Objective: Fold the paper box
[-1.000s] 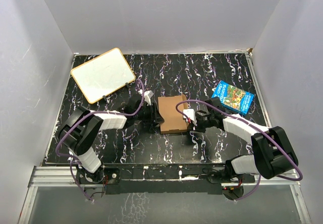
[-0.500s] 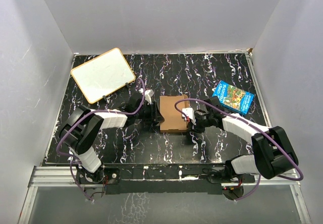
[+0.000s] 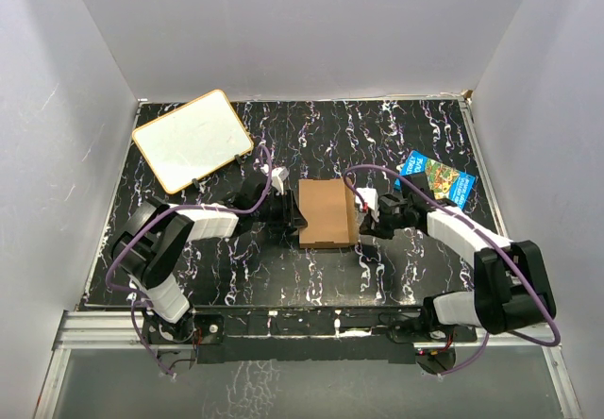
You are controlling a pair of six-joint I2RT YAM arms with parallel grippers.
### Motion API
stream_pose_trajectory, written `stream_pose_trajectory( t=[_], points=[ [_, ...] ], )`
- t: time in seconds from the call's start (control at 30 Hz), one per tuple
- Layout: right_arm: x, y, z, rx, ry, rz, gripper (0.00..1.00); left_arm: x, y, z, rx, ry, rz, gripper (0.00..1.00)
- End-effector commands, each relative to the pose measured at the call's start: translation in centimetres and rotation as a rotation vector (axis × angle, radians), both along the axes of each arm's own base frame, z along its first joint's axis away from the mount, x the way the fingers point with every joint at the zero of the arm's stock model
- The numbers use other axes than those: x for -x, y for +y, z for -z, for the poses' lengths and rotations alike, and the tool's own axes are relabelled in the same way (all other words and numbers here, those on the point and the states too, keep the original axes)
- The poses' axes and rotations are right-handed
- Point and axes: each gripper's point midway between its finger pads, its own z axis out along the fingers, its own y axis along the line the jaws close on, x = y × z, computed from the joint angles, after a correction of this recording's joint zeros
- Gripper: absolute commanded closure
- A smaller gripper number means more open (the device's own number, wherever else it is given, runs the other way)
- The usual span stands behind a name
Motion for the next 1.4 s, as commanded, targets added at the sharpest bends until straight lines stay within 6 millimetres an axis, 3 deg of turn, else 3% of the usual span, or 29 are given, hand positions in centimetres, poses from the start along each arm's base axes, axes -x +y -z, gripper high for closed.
stream_pose_trajectory(
  t=[0.0, 0.23, 0.53, 0.9, 1.37],
  points=[
    [-1.1, -0.5, 0.0, 0.015, 0.019, -0.005, 0.88, 1.0, 1.1, 2.0, -0.082, 0.049, 0.022, 0.61],
    [0.2, -1.1, 2.2, 0.066, 0.052, -0.064, 0.91, 0.9, 0.9, 1.8, -0.077, 0.046, 0.032, 0.62],
    [1.5, 0.5, 2.5, 0.039, 0.094, -0.123, 0.91, 0.8, 0.6, 1.7, -0.064, 0.047, 0.044, 0.62],
    [1.3, 2.5, 1.0, -0.026, 0.097, -0.123, 0.91, 0.7, 0.0, 1.6, -0.050, 0.049, 0.067, 0.62],
    [1.4, 3.0, 0.0, -0.053, 0.041, -0.141, 0.89, 0.4, -0.7, 1.5, -0.041, 0.048, 0.108, 0.62]
  ],
)
